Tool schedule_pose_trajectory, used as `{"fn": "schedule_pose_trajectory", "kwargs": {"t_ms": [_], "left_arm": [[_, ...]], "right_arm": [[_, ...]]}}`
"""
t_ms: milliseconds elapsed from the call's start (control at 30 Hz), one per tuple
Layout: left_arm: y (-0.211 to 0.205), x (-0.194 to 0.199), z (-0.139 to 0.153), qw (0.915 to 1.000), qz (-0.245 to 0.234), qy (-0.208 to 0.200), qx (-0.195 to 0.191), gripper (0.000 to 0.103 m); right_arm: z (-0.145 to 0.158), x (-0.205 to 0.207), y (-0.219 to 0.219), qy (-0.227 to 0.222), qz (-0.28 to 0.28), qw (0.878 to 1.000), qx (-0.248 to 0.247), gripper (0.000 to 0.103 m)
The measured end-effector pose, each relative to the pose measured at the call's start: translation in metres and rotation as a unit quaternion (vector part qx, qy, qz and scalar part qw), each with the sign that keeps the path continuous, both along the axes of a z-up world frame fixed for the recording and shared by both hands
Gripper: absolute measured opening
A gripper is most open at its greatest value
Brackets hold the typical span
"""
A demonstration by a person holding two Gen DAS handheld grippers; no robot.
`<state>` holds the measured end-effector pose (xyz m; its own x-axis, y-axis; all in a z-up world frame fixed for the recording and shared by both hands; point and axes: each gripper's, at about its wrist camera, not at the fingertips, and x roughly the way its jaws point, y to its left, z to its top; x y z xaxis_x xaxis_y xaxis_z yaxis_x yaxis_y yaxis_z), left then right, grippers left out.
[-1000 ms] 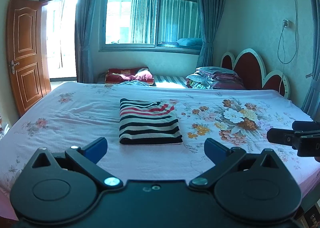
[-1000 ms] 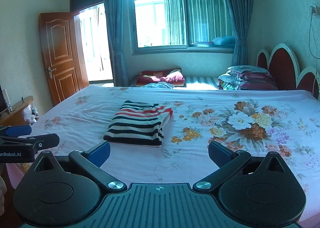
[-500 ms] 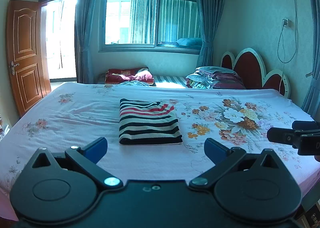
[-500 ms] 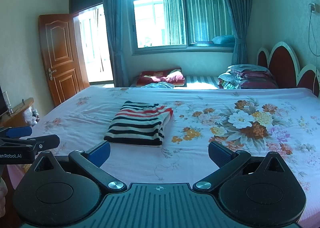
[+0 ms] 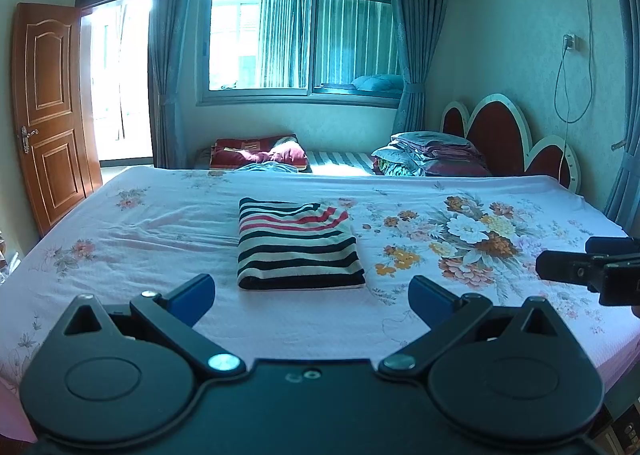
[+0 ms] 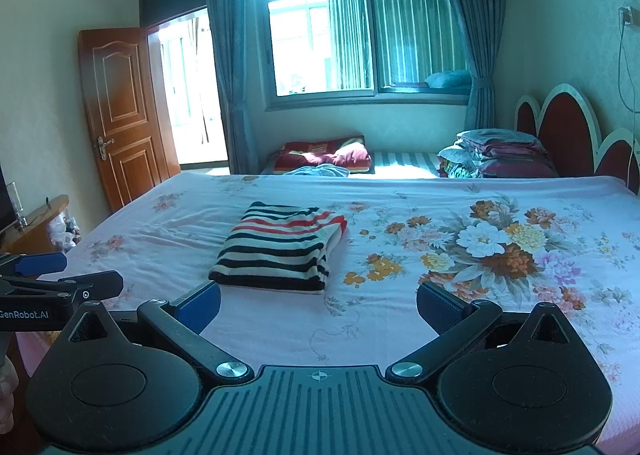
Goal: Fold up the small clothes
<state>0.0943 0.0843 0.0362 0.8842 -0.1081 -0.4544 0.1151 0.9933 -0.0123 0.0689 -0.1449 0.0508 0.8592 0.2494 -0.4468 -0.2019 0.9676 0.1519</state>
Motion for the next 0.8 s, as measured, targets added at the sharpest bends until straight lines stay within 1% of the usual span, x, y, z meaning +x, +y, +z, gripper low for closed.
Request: {"fn": "schedule_pose_trajectory", "kwargs": {"t_ms": [800], "left_arm": [[-0.0007, 0.0032, 0.0035, 1.0000, 0.000, -0.006, 0.004, 0.103]], "right_arm": [[0.0011, 0.0037, -0.0030, -0.002, 0.006, 1.000, 0.002, 0.103]]}}
